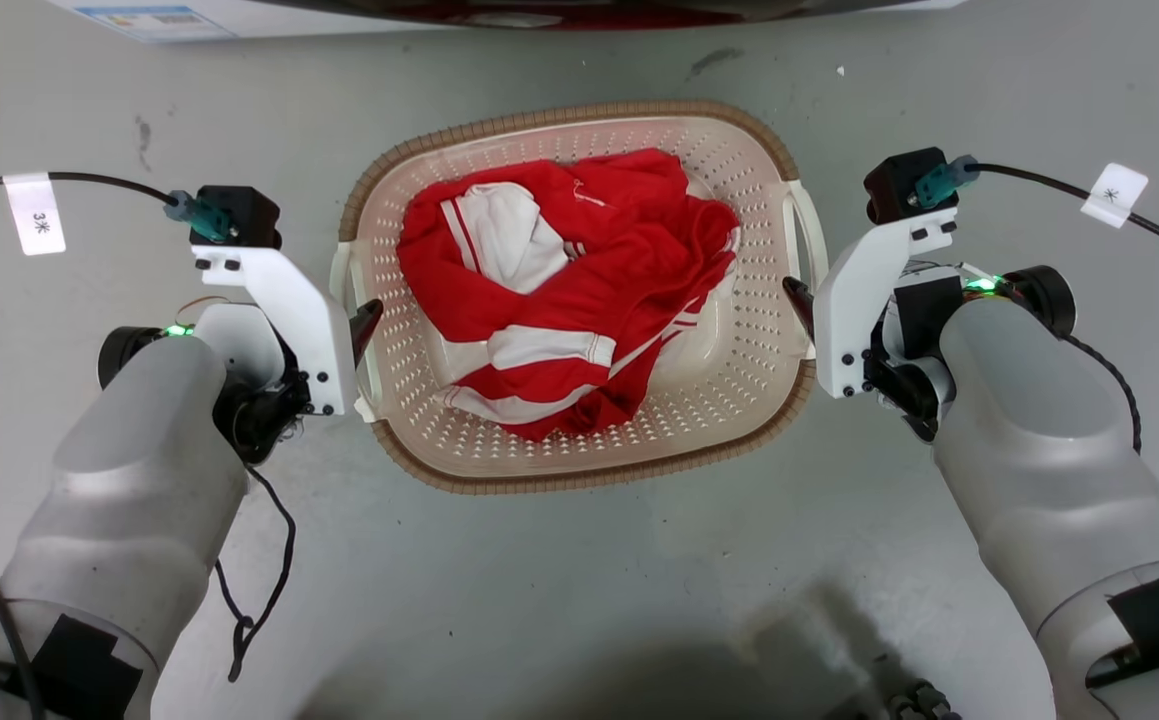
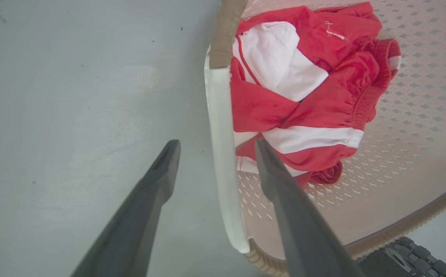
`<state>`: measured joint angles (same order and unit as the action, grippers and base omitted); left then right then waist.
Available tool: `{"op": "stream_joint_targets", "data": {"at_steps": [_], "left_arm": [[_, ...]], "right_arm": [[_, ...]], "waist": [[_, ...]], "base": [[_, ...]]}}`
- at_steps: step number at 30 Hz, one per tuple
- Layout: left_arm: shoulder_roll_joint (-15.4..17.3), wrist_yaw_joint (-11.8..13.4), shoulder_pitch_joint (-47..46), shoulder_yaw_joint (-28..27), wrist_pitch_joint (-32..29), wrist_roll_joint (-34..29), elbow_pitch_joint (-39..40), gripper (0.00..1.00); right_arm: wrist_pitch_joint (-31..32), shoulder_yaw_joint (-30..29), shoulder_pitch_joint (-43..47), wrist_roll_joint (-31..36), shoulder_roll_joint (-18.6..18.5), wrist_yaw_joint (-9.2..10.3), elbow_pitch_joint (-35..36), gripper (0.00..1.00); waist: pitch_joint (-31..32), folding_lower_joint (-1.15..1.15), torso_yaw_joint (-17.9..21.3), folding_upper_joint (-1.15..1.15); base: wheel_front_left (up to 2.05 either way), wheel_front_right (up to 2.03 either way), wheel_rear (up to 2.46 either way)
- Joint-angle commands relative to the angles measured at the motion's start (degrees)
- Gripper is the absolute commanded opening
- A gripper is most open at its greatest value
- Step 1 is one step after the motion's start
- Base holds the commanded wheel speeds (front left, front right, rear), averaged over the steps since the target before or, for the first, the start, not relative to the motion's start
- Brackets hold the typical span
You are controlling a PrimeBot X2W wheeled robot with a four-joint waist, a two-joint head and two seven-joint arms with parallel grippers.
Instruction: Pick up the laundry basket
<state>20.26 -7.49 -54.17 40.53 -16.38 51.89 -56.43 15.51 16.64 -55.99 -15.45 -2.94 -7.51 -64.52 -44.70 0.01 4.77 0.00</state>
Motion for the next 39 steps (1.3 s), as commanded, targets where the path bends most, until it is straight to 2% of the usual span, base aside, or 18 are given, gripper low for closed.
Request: {"op": "stream_joint_targets", "data": {"at_steps": [1,9,23,24,25,26,27,39], "left_arm": [[-0.01,0.04,-1.12,0.52,0.56,0.45,-0.83,1.0],[-1.9,0.03,-4.28,3.07,2.15,2.43,-4.33,1.0],[-4.01,0.03,-8.21,7.77,-0.52,5.41,-7.55,1.0],[-3.99,0.03,-8.47,8.0,-0.79,5.71,-7.71,1.0],[-4.01,0.03,-8.71,8.19,-1.13,5.94,-7.91,0.57],[-4.15,0.03,-8.77,8.37,-1.82,6.32,-8.24,0.24],[-4.29,0.03,-8.83,8.58,-2.13,6.51,-8.34,0.0],[-4.6,0.02,-9.56,10.75,-3.51,9.0,-8.91,0.0]], "right_arm": [[0.03,0.66,-1.26,-1.09,0.13,0.04,-0.75,1.0],[-0.13,4.32,-3.88,-4.92,0.12,0.04,-3.73,1.0],[-0.11,8.18,-5.89,-10.5,0.12,0.04,-6.95,1.0],[-0.04,8.33,-6.02,-10.84,0.12,0.04,-7.14,0.87],[0.06,8.43,-6.06,-11.32,0.12,0.04,-7.29,0.45],[0.29,8.59,-5.99,-11.94,0.12,0.04,-7.39,0.15],[0.62,8.92,-5.97,-12.28,0.12,0.04,-7.49,0.0],[1.92,12.62,-6.02,-16.25,0.26,0.01,-7.92,0.0]], "waist": [[-0.76,-0.01,-0.04,0.0],[-3.22,-0.01,-0.9,0.0],[-5.64,-0.01,-1.86,0.0],[-5.75,-0.01,-1.89,0.0],[-5.83,-0.01,-1.94,0.0],[-5.88,-0.01,-1.97,0.0],[-5.92,-0.01,-2.0,0.0],[-5.33,-0.01,-1.88,0.0]], "base": [[0.0,0.0,0.0],[0.0,0.0,0.0],[0.0,0.0,0.0],[0.0,0.0,0.0],[0.0,0.0,0.0],[0.0,0.0,0.0],[0.0,0.0,0.0],[0.0,0.0,0.0]]}}
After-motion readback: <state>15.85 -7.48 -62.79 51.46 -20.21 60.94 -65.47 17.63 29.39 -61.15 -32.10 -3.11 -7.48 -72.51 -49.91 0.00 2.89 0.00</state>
